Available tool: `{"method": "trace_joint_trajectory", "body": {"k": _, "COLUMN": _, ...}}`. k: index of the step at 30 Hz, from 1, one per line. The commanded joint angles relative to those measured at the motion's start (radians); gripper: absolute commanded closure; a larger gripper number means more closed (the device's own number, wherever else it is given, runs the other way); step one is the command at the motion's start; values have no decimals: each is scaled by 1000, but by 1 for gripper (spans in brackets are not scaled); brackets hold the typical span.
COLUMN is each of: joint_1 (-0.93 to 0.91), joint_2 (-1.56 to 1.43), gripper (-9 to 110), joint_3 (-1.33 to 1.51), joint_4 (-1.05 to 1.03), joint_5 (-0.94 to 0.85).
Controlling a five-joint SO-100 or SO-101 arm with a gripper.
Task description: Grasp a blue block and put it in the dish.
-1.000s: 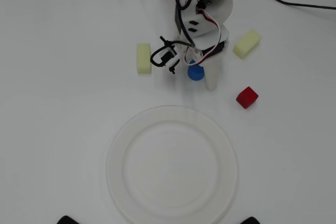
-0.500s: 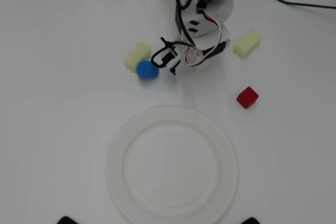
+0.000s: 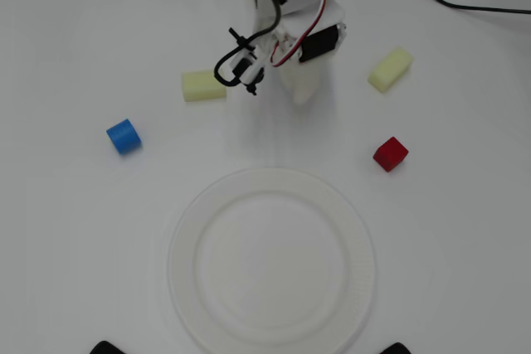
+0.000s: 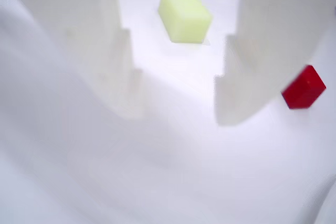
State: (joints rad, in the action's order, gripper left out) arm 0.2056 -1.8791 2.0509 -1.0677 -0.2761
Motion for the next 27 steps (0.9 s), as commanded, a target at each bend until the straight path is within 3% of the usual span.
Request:
{"method": "trace_joint_trajectory", "body": {"k": 1, "joint_1": -213, "joint_2": 77, "gripper": 83, "joint_3": -143, "joint_4": 0, "joint_5": -35}}
{"method": "trace_joint_trajectory", "body": {"k": 5, "joint_1": -442, "joint_2": 311, "gripper": 77, "joint_3": -433, "joint_4": -25, "joint_5": -54}}
{"method": "trace_joint_trajectory", "body": {"k": 10, "joint_1": -591, "joint_2": 591, "gripper": 71, "joint_3": -792, "joint_4": -166, "joint_5": -75}}
{"method": "trace_joint_trajectory", "body": {"k": 14, "joint_1": -653, "joint_2": 663, "gripper": 67, "joint_3": -810, "joint_4": -169, "joint_5": -137}}
{"method": "trace_joint_trajectory", "body": {"k": 19, "joint_1": -724, "joint_2": 670, "gripper": 60, "joint_3": -746, "joint_4": -172, "joint_5": -374}}
{"method": "trace_joint_trajectory", "body": {"k": 27, "joint_1": -834, "joint_2": 712, "gripper": 59, "joint_3": -816, "joint_4": -221, "joint_5": -624}}
